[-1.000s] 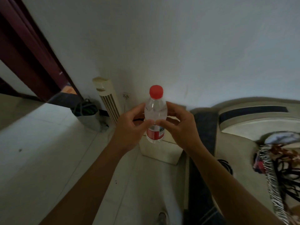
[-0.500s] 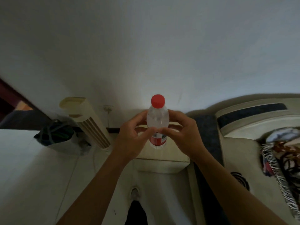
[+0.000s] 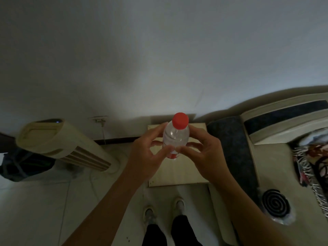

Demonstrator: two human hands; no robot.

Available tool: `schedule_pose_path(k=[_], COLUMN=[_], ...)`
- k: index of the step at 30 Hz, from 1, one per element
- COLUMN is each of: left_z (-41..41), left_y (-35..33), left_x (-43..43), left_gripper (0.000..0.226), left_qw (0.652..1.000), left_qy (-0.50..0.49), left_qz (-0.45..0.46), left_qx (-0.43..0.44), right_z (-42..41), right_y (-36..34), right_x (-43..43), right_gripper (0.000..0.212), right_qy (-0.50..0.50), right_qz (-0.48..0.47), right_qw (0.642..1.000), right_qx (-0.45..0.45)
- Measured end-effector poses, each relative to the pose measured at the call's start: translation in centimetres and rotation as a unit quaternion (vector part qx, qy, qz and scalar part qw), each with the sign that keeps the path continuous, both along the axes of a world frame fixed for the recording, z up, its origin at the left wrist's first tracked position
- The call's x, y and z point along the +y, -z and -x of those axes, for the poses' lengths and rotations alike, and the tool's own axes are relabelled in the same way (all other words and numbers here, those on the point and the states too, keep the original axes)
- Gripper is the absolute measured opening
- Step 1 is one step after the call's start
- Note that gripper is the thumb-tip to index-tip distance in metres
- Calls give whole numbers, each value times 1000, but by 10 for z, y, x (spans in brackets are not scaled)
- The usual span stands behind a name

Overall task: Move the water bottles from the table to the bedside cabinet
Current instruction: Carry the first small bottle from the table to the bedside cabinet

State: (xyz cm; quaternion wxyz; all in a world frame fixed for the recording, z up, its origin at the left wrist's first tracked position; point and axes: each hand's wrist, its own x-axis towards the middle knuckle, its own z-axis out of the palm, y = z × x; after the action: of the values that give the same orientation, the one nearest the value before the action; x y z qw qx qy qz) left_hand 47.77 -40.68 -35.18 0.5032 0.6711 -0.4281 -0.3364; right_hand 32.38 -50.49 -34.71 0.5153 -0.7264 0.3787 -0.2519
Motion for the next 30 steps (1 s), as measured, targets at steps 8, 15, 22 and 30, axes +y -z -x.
schedule_pose_path(k=[8, 15, 22, 30], left_z=[-27, -47, -60, -74], left_y=[65, 148, 215, 254], left_x=[-49, -79, -101, -111], left_gripper=[62, 52, 58, 54], left_qw=[1000, 999, 1000, 999], left_qy=[10, 11, -1, -27], left_qz=[-8, -39, -27, -28], left_qx=[1, 0, 10, 20], right_z=[-27, -46, -65, -85], right_y=[77, 158, 224, 270], right_x=[-46, -73, -96, -109], right_gripper=[59, 62, 64, 65], right_qy=[16, 22, 19, 6], right_qz=[-24, -62, -69, -80], right_qw=[999, 998, 997, 997], right_qx=[13, 22, 20, 23])
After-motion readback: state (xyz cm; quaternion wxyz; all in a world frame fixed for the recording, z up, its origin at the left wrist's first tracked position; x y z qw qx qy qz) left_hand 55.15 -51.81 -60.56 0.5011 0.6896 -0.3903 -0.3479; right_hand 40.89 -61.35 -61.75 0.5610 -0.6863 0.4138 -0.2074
